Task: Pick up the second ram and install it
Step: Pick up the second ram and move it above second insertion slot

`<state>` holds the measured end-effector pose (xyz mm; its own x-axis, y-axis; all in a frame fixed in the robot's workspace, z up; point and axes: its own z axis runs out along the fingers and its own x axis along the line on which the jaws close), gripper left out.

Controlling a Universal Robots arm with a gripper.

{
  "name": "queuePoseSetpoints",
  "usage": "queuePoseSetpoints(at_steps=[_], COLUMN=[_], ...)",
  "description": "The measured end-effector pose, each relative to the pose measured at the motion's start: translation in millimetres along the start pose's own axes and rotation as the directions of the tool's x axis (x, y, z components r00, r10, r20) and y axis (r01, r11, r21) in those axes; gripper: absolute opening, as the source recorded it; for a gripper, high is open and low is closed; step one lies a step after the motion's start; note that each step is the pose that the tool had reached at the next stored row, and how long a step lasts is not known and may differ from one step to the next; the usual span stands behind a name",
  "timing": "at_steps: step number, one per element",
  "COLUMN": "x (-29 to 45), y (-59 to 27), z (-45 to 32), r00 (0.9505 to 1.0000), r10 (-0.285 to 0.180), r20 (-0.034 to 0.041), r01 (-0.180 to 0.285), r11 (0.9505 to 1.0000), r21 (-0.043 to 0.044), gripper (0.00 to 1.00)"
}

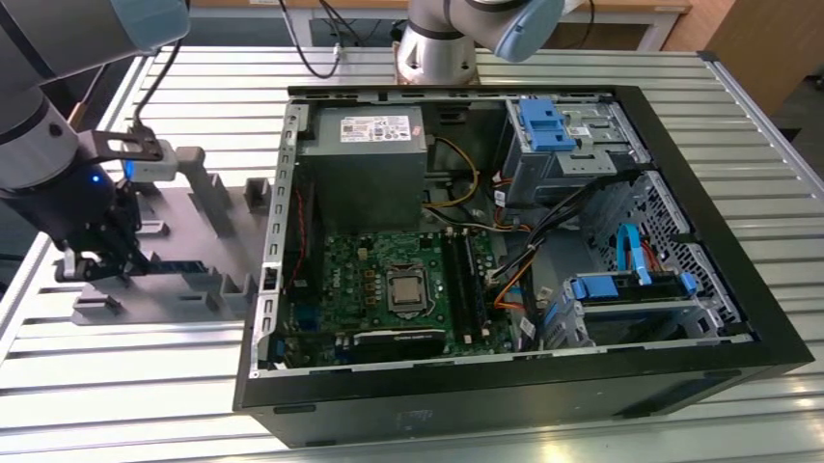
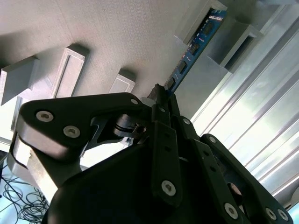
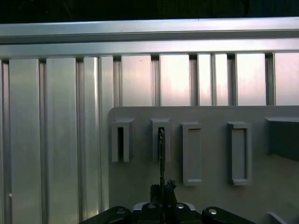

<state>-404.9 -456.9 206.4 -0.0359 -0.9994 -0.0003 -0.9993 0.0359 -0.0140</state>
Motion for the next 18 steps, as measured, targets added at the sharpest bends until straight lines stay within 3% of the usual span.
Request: queuePoseSetpoints(at_steps=[18], x=[0.0], y=[-0.1], z=[-5.0], r00=[1.0], r10=[0.0], r20=[0.0], r01=[0.0], r11=[1.0], r21=[0.0], gripper=[0.14])
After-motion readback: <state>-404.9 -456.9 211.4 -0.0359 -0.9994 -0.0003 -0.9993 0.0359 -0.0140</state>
